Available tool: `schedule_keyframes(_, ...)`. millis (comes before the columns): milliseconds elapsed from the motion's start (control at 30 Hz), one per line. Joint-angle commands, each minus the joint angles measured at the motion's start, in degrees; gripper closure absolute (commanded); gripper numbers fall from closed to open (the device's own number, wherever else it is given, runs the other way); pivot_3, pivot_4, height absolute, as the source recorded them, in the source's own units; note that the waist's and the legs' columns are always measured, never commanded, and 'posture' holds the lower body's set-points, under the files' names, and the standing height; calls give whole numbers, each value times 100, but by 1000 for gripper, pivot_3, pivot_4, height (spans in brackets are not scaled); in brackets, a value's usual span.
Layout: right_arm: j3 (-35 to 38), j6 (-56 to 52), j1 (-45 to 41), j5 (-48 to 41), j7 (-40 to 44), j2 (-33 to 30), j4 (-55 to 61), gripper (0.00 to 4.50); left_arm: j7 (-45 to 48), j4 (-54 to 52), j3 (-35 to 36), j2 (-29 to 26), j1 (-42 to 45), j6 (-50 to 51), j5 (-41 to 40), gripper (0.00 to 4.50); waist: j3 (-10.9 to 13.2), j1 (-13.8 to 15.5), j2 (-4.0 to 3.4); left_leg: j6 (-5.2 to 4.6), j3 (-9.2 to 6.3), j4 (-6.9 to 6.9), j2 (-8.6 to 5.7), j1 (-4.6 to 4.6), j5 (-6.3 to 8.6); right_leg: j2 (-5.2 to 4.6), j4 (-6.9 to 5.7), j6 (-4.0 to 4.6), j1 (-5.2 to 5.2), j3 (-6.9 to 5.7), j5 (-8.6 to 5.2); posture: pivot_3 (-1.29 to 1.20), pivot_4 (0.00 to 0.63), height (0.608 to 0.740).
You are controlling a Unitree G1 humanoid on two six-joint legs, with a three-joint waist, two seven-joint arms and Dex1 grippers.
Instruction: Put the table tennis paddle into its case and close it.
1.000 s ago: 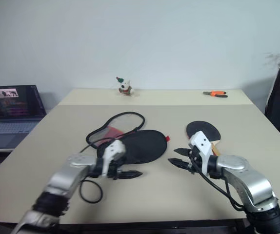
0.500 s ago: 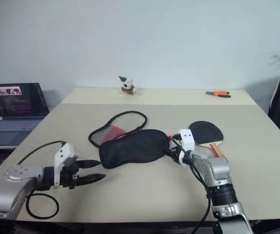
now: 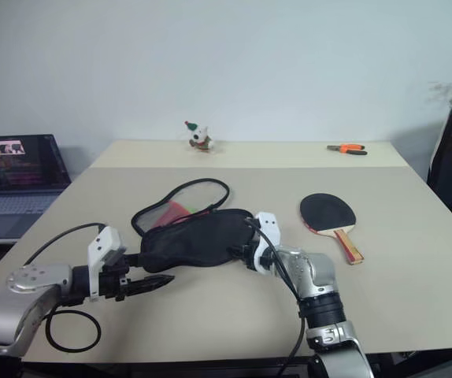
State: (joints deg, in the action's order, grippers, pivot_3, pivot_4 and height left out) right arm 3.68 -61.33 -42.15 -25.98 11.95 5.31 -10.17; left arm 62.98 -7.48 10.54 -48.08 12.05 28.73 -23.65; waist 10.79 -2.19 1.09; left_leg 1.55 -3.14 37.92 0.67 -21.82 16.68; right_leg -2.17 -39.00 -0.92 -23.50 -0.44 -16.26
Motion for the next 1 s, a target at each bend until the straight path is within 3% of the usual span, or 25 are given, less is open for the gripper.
schedule_keyframes(33,376,-309,-180,-285,-348,313,331,2226,-45,-213,56,-110,118,7,-93,1329,0,17,0,0,1,0,-1,0,0,0,0,0,0,0,0,0,150,740)
schedule_keyframes(100,442,-291,-197,-272,-536,449,318,2226,-55,-211,50,-114,130,6,-95,1329,0,25,0,0,0,0,-1,0,0,0,0,0,0,0,0,0,150,740)
schedule_keyframes(167,477,-165,-218,-242,-715,515,213,2621,-70,-224,37,-118,148,12,-95,1283,0,26,0,0,-1,0,0,0,0,0,0,0,0,0,0,0,150,740)
schedule_keyframes(367,502,-242,-294,-391,-714,379,141,4472,-102,-290,25,-133,172,45,-107,1283,0,22,0,0,4,-1,0,0,0,2,0,0,-1,0,0,0,150,740)
schedule_keyframes(500,412,-569,-422,-428,-327,-148,156,4472,-78,-325,17,-160,169,46,-92,1283,0,16,0,0,6,-1,1,0,0,3,-2,0,-3,0,0,0,150,740)
schedule_keyframes(633,-187,-776,-838,-292,882,-1540,-196,4472,-43,-399,-60,-166,229,44,-107,1283,1,57,-2,-1,3,2,-10,-5,0,12,3,0,0,-6,0,0,150,740)
schedule_keyframes(833,-1151,338,-1894,478,2454,-2749,-1833,4472,-32,-546,-156,-190,235,40,-128,1283,1,-8,-1,-3,18,1,-6,-4,1,13,3,-1,-3,-3,0,0,150,740)
schedule_keyframes(1000,-1809,1794,-2830,1435,3457,-2985,-3679,4472,-20,-612,-165,-211,270,38,-153,1283,1,-69,-2,-3,27,-4,-1,-5,1,14,2,6,-10,-2,0,0,150,740)
